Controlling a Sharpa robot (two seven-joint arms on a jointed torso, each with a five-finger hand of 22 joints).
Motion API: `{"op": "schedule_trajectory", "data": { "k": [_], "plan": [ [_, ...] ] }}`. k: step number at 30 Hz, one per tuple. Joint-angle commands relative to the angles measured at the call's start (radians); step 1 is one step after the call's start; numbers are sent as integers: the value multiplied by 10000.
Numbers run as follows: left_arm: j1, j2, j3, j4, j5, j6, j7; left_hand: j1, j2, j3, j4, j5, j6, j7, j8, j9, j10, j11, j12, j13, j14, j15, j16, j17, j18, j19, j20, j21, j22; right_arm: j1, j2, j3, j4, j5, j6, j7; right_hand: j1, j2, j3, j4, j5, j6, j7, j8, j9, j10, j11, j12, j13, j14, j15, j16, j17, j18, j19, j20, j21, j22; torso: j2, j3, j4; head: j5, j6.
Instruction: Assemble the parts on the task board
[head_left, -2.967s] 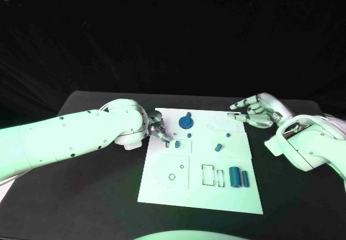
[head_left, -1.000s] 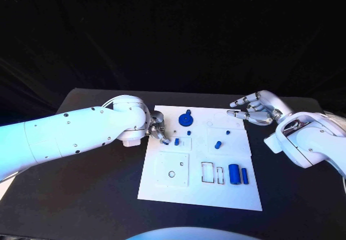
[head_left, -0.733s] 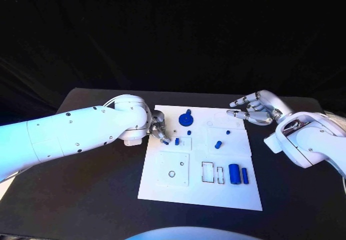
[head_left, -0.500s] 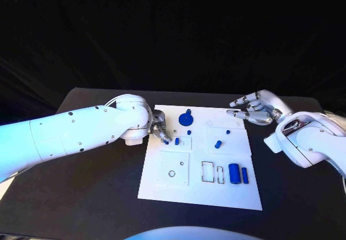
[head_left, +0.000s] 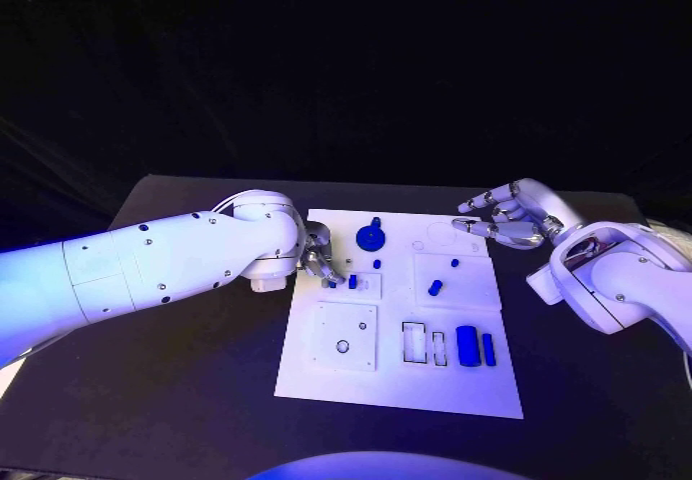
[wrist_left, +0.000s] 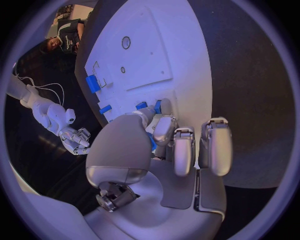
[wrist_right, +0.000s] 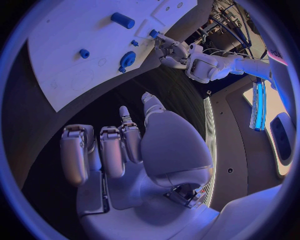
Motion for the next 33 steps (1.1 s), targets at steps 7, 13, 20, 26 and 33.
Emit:
{"op": "schedule_trajectory", "data": {
  "k": [7, 13, 20, 26, 33],
  "plan": [
    [-120, 73, -90, -68, 272, 523, -613, -957, -223, 460, -94, 9, 104, -151, 129, 118, 9, -83, 32, -22, 1040, -133, 31, 2635, -62, 557, -112, 61, 1914, -9, 10, 1, 9, -49, 128, 55, 66, 34, -60, 22, 52, 76, -2, 54, 11, 49, -44, 7, 1401, 900, -67, -37, 1951, 98, 30, -49, -43, 958, 0, -1, -4, 5, 4],
    [-120, 75, -90, -135, 272, 479, -632, -1467, -337, 350, 167, 6, 157, -177, 243, 203, 29, -106, 66, 3, 1040, -161, 31, 2635, -73, 582, -145, 92, 1951, -10, 8, 1, 9, -48, 126, 53, 78, 43, -67, 25, 66, 77, -3, 52, 12, 43, -46, -7, 1391, 897, -69, -43, 1940, 100, 25, -51, -50, 948, -1, -1, -3, 0, 16],
    [-120, 44, -90, -156, 272, 400, -629, -2188, -731, -210, 647, -4, 241, -185, 410, 316, 82, -111, 147, 63, 1040, -168, 31, 2635, -89, 618, -162, 139, 2003, -10, 7, 1, 4, -47, 122, 53, 78, 43, -67, 25, 66, 77, -3, 52, 12, 43, -46, -7, 1391, 897, -69, -43, 1940, 100, 25, -51, -50, 948, -3, -4, -7, -16, 26],
    [-120, -15, -88, -122, 271, 271, -620, -2500, -754, -927, 946, 1, 239, -217, 501, 383, 114, -136, 197, 99, 1040, -189, 31, 2635, -103, 649, -178, 183, 2051, -11, 8, 0, -1, -47, 120, 55, 78, 43, -67, 25, 66, 77, -3, 52, 12, 43, -46, -7, 1391, 897, -69, -43, 1940, 100, 25, -51, -50, 948, 3, -12, -6, -25, 34],
    [-121, -138, -80, 2, 271, -142, -580, -2819, -568, -1635, 998, 3, 246, -248, 573, 426, 155, -161, 257, 150, 1040, -210, 31, 2635, -116, 677, -199, 220, 2094, -21, 12, 0, -18, -46, 134, 50, 78, 43, -67, 25, 66, 77, -3, 52, 12, 43, -46, -7, 1391, 897, -69, -43, 1940, 100, 25, -51, -50, 948, -1, -11, -4, -38, 33]
  ]
}}
